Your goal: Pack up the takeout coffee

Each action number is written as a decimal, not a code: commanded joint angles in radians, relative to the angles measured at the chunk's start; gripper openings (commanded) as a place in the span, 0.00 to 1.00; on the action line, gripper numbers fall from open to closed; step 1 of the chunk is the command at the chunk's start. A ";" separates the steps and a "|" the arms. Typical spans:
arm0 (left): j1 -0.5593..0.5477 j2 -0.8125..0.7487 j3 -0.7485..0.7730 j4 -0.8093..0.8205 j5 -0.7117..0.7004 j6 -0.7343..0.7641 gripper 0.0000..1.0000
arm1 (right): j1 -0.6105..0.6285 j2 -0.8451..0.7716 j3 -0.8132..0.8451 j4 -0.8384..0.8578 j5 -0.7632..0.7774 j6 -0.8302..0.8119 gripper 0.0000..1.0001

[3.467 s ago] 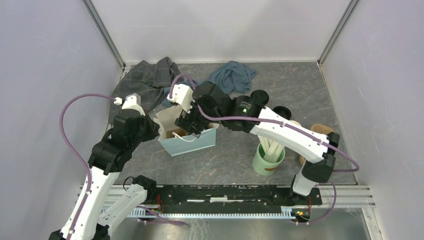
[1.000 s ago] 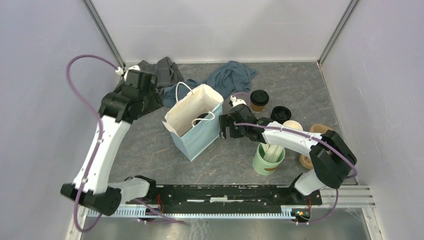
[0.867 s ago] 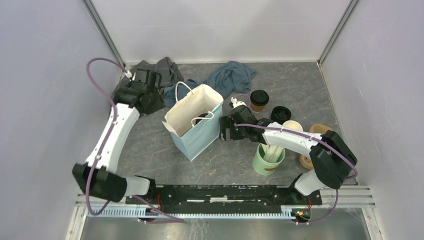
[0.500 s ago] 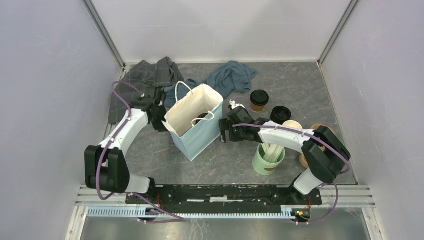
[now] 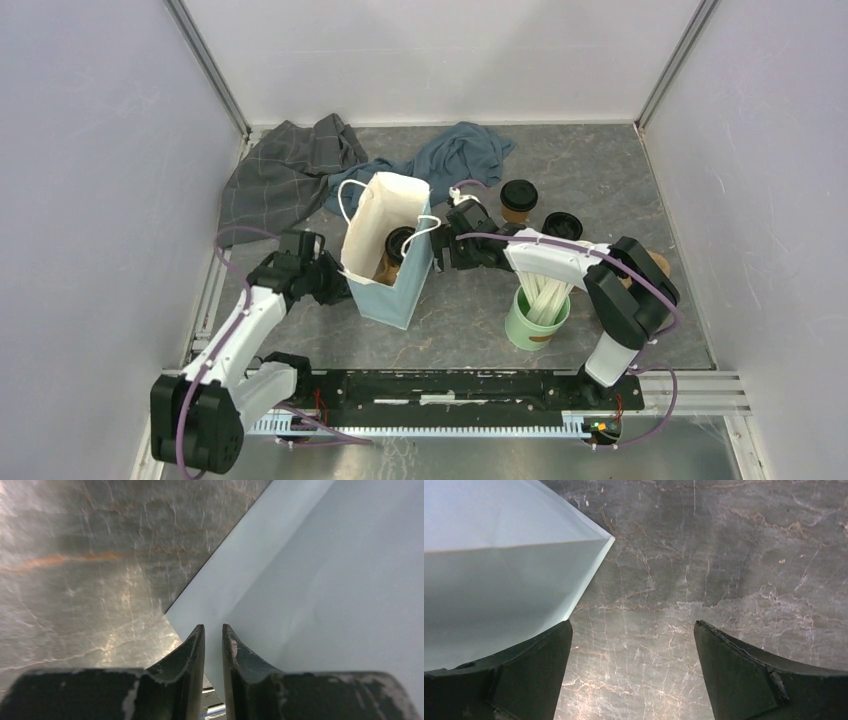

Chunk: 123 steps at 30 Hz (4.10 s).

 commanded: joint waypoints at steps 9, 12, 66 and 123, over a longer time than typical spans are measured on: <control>-0.109 -0.206 -0.133 0.028 0.026 -0.240 0.28 | -0.021 0.048 0.105 -0.020 -0.009 -0.081 0.98; -0.108 -0.181 -0.082 -0.044 -0.019 -0.173 0.30 | -0.032 0.041 0.115 -0.047 0.008 -0.100 0.98; -0.342 0.138 -0.139 0.410 0.096 -0.487 0.40 | -0.096 0.420 0.740 -0.283 -0.131 -0.126 0.98; 0.280 0.726 0.350 0.305 0.380 0.251 0.33 | -0.006 -0.226 -0.125 -0.007 -0.106 0.125 0.98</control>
